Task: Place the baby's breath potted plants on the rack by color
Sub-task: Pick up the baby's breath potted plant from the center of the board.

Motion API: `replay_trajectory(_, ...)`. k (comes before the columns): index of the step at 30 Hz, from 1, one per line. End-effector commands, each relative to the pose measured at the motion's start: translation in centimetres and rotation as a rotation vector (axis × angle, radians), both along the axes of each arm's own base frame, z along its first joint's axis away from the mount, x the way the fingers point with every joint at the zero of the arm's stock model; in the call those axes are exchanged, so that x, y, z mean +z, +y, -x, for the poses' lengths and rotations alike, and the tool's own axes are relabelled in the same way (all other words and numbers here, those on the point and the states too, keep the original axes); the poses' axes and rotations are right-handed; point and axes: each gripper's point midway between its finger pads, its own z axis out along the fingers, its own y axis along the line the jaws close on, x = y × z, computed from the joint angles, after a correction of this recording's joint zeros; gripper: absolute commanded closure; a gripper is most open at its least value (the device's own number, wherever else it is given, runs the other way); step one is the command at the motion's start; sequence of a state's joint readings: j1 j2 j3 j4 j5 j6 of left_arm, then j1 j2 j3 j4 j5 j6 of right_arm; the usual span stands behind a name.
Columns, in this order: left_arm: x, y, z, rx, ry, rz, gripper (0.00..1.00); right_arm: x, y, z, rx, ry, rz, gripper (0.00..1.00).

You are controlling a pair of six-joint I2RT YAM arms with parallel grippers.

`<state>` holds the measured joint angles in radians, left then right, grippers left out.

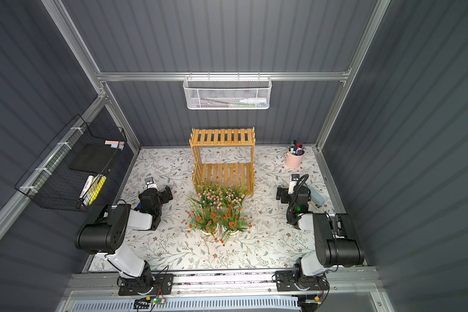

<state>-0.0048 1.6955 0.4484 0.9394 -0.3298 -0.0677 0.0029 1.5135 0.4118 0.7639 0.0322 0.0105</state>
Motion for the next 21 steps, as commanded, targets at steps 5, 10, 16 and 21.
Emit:
replay_trajectory(5,3.4,1.9,-2.5,0.128,0.188,0.001,0.0,5.2,-0.8,0.8,-0.055,-0.068,0.001,0.01)
replay_trajectory(10,6.4,1.9,-2.8,0.16,0.146,0.061,0.01,9.5,-2.7,2.1,-0.197,-0.107,-0.122,0.01)
replay_trajectory(16,9.2,1.0,-1.4,0.168,0.2,0.146,0.01,11.3,0.9,3.4,-0.058,0.008,-0.225,0.01)
replay_trajectory(21,10.9,-1.9,0.6,0.114,0.243,0.198,0.01,11.3,6.5,7.2,0.078,0.131,-0.135,0.01)
